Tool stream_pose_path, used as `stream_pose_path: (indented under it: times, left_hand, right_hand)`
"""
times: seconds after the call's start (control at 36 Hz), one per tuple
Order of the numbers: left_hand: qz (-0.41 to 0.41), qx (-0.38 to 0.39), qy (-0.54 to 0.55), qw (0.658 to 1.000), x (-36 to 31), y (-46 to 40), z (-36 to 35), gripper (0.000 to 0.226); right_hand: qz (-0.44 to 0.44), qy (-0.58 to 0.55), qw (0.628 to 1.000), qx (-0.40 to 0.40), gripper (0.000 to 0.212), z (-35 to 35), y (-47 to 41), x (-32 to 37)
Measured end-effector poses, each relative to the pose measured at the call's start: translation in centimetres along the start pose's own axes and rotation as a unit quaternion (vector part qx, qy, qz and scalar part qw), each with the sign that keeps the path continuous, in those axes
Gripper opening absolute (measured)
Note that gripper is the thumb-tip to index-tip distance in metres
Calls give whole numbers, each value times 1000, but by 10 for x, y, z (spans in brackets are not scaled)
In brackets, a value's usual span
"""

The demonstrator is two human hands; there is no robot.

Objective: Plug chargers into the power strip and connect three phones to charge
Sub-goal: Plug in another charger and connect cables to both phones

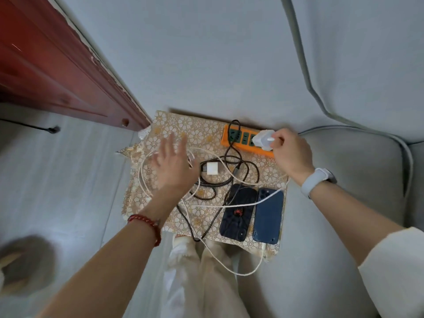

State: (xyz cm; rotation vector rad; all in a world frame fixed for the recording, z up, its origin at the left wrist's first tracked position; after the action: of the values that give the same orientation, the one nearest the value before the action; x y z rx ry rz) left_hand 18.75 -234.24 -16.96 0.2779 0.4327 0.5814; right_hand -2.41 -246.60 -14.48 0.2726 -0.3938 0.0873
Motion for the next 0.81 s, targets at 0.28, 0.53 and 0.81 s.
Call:
stream_pose_path:
  times: [0.28, 0.53, 0.81]
  left_hand:
    - [-270, 114, -153, 944, -68, -35, -66, 56]
    - [-272, 148, -213, 927, -58, -46, -80, 56]
    - [-221, 141, -231, 937, -38, -45, -69, 56]
  right_hand:
    - [122, 209, 970, -29, 19, -18, -33, 2]
    - [102, 185, 977, -23, 16, -16, -46, 1]
    - [123, 193, 973, -6, 23, -25, -39, 11]
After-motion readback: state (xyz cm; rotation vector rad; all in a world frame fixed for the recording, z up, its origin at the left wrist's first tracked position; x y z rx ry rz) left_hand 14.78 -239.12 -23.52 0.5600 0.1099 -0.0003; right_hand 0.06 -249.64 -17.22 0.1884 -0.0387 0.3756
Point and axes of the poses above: each hand's wrist, its own y-axis away from the middle knuckle, its own z-axis out of the back of the hand, x = y × z, the point moved 2 cm from there along -y, towards the middle knuckle, and after that the axes turned 2 degrees about -x, right-handed, at the moved point
